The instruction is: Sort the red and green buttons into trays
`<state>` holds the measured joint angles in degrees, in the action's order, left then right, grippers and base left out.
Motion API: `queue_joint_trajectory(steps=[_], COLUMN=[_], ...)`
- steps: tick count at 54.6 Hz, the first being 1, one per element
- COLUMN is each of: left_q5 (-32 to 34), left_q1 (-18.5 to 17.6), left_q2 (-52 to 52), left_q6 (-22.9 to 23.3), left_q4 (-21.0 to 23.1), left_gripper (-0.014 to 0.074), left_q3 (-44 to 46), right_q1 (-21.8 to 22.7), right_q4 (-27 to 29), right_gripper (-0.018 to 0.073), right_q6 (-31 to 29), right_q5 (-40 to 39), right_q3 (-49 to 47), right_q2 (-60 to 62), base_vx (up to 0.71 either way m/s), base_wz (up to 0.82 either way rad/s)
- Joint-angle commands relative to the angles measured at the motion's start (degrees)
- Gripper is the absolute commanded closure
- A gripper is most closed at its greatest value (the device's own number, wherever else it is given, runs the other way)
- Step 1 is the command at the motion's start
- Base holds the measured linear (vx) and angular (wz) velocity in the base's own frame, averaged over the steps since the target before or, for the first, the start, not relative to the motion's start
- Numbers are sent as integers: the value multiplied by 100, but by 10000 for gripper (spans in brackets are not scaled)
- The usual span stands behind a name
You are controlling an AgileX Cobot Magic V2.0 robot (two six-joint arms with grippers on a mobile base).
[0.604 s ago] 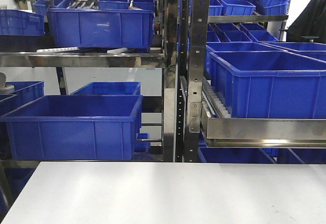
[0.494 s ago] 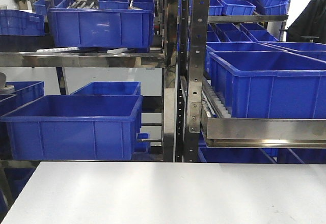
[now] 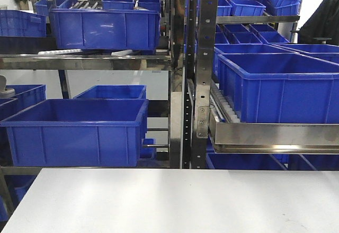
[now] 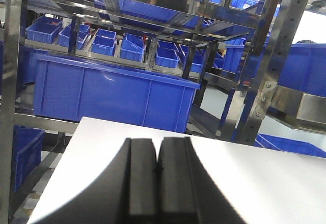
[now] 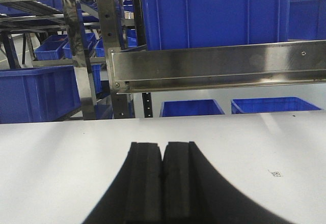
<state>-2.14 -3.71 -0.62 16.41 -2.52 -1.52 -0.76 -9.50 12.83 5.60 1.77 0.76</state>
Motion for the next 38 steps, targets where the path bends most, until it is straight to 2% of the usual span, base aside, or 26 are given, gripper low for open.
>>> queue_joint_trajectory(steps=[1, 19, 27, 33, 38], left_q5=[538, 680, 1105, 1628, 1390], left_q1=[9, 9, 9, 9, 9], left_q2=[-27, -27, -27, -27, -1], left_q6=[16, 24, 216, 25, -130], left_q4=[39, 46, 186, -54, -492], left_gripper=[602, 602, 599, 588, 558], left_q3=[137, 156, 163, 323, 761], right_q1=[31, 31, 31, 31, 31], right_q4=[-63, -68, -62, -42, -118], right_gripper=[571, 569, 568, 568, 568], right_q6=[-22, -22, -19, -14, -24], right_q5=[-496, -1030, -1439, -964, -408], right_q3=[77, 77, 39, -294, -910], right_q2=[30, 30, 30, -26, -250], base_vx=[0, 0, 0, 0, 0], base_wz=[0, 0, 0, 0, 0])
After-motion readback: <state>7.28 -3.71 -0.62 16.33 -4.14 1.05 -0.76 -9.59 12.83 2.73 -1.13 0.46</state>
